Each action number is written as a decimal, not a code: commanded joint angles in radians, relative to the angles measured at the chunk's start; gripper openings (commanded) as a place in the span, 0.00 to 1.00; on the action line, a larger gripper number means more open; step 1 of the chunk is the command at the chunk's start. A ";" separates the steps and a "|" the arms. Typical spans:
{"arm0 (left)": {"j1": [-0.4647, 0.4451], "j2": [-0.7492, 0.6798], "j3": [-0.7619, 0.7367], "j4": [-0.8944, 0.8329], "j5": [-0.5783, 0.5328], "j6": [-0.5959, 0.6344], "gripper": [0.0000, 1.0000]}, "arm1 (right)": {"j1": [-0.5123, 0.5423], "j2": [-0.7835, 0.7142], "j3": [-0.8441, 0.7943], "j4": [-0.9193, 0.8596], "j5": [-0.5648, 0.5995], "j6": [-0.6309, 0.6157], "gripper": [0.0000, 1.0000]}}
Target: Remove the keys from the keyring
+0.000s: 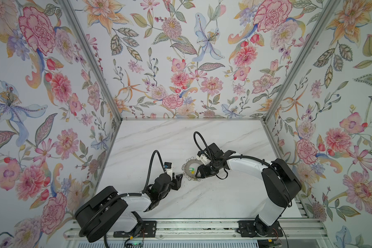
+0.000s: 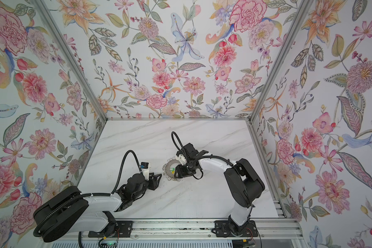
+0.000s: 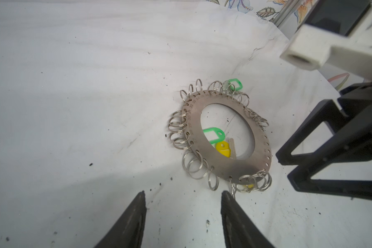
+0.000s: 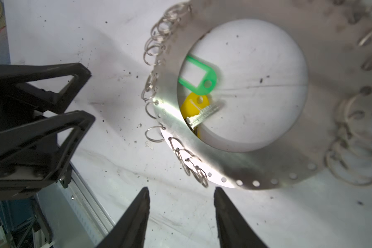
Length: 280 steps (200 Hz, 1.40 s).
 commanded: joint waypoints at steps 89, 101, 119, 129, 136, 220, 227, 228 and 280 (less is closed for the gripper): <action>0.093 -0.193 -0.130 0.008 -0.049 -0.134 0.61 | 0.138 0.290 0.309 -0.184 0.218 -0.178 0.51; 0.092 -0.227 -0.136 -0.013 -0.063 -0.127 0.62 | 0.150 0.299 0.303 -0.187 0.251 -0.178 0.51; 0.095 -0.272 -0.142 -0.048 -0.085 -0.113 0.64 | 0.174 0.312 0.301 -0.190 0.290 -0.174 0.51; 0.096 -0.292 -0.144 -0.064 -0.093 -0.107 0.64 | 0.190 0.321 0.308 -0.201 0.320 -0.173 0.51; 0.096 -0.302 -0.145 -0.074 -0.099 -0.104 0.65 | 0.204 0.332 0.317 -0.214 0.357 -0.172 0.51; 0.101 -0.334 -0.165 -0.062 -0.088 -0.095 0.67 | 0.275 0.376 0.330 -0.260 0.642 -0.134 0.27; 0.101 -0.339 -0.166 -0.064 -0.088 -0.093 0.68 | 0.276 0.371 0.333 -0.256 0.626 -0.132 0.27; 0.101 -0.340 -0.167 -0.065 -0.087 -0.092 0.68 | 0.275 0.370 0.334 -0.255 0.622 -0.133 0.26; 0.101 -0.381 -0.185 -0.040 -0.042 -0.056 0.68 | 0.208 0.184 0.344 -0.212 0.340 -0.117 0.18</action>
